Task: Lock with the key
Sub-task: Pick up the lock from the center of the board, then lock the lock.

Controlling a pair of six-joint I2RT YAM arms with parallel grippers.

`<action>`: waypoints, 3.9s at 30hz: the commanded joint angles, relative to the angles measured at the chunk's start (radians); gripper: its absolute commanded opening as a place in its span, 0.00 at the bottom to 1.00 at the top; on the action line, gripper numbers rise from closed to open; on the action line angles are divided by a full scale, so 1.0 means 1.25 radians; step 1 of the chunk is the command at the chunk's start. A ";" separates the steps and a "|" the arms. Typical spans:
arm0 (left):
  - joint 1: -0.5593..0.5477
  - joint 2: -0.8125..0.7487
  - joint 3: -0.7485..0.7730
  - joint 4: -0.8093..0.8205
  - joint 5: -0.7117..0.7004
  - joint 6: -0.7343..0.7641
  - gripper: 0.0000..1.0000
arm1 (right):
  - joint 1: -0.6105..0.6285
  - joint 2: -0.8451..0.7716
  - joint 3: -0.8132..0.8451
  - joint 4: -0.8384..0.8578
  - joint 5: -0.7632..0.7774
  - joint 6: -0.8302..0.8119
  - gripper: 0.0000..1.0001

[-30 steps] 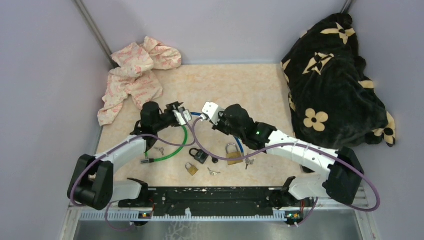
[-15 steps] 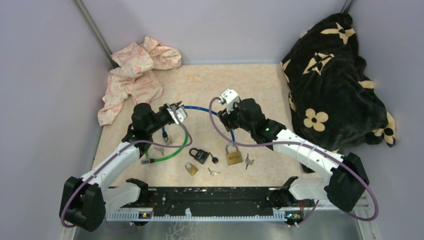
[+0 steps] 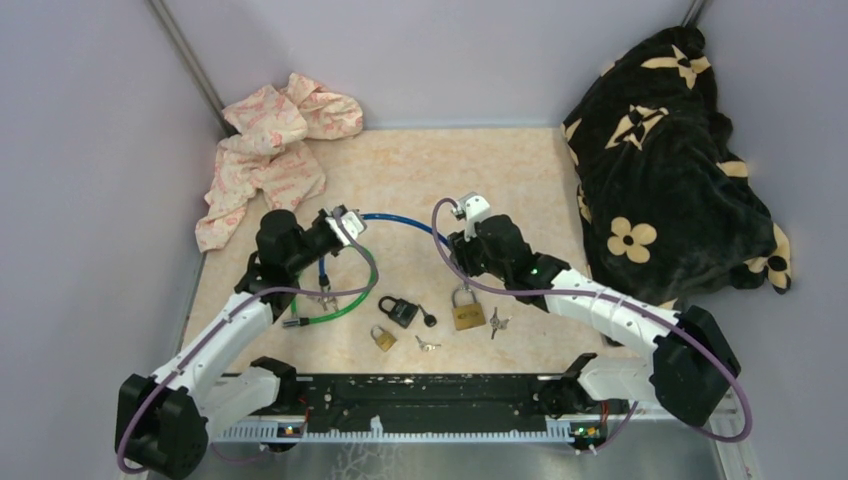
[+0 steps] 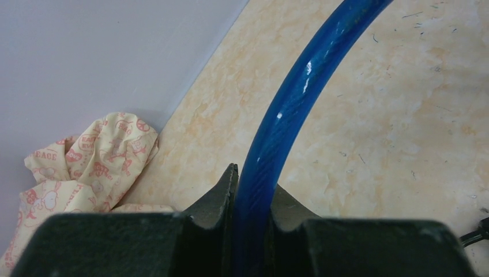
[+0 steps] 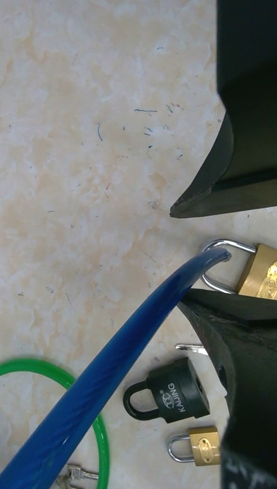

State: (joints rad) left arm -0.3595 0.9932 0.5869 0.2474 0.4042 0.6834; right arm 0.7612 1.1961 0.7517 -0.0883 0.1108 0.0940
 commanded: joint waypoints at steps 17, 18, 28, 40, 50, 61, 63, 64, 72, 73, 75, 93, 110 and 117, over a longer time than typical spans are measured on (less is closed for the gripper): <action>-0.001 -0.073 0.049 -0.080 0.031 -0.177 0.00 | -0.026 0.014 -0.024 0.128 0.028 0.050 0.00; -0.002 -0.076 0.052 -0.090 0.038 -0.197 0.01 | -0.029 0.004 -0.010 0.121 0.010 0.051 0.00; 0.039 -0.261 -0.091 -0.167 0.136 -0.380 0.73 | -0.035 -0.080 0.231 0.072 -0.223 -0.017 0.00; 0.106 -0.471 -0.216 -0.127 0.222 -0.494 0.81 | -0.035 -0.059 0.439 -0.021 -0.265 -0.049 0.00; 0.106 -0.498 -0.223 -0.076 0.437 -0.720 0.82 | -0.035 -0.017 0.567 -0.009 -0.192 -0.028 0.00; 0.110 -0.510 -0.254 0.056 0.454 -0.790 0.78 | 0.014 0.053 0.693 -0.061 -0.139 -0.060 0.00; 0.109 -0.519 -0.249 0.018 0.478 -0.726 0.77 | 0.015 0.064 0.710 -0.075 -0.096 -0.066 0.00; 0.109 -0.525 -0.241 -0.012 0.479 -0.684 0.77 | 0.016 0.066 0.714 -0.075 -0.063 -0.070 0.00; 0.110 -0.522 -0.212 -0.025 0.353 -0.611 0.81 | 0.029 0.082 0.726 -0.066 -0.024 -0.101 0.00; 0.110 -0.517 -0.217 -0.008 0.340 -0.635 0.79 | 0.035 0.084 0.726 -0.067 -0.023 -0.102 0.00; 0.110 -0.510 -0.232 0.035 0.320 -0.678 0.78 | 0.044 0.086 0.728 -0.068 -0.022 -0.107 0.00; 0.175 -0.563 -0.287 0.278 0.219 -1.100 0.00 | 0.155 0.141 0.759 -0.011 -0.142 0.004 0.00; 0.443 -0.781 -0.244 0.521 0.124 -1.434 0.00 | 0.353 0.223 0.753 0.227 -0.299 0.029 0.00; 0.439 -0.781 -0.220 0.610 0.174 -1.390 0.00 | 0.353 0.127 0.655 0.267 -0.312 -0.012 0.00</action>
State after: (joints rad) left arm 0.1890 0.0212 0.2653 0.8879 0.5846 -1.0763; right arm 1.1950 1.4734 1.6135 0.1322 -0.2256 0.1047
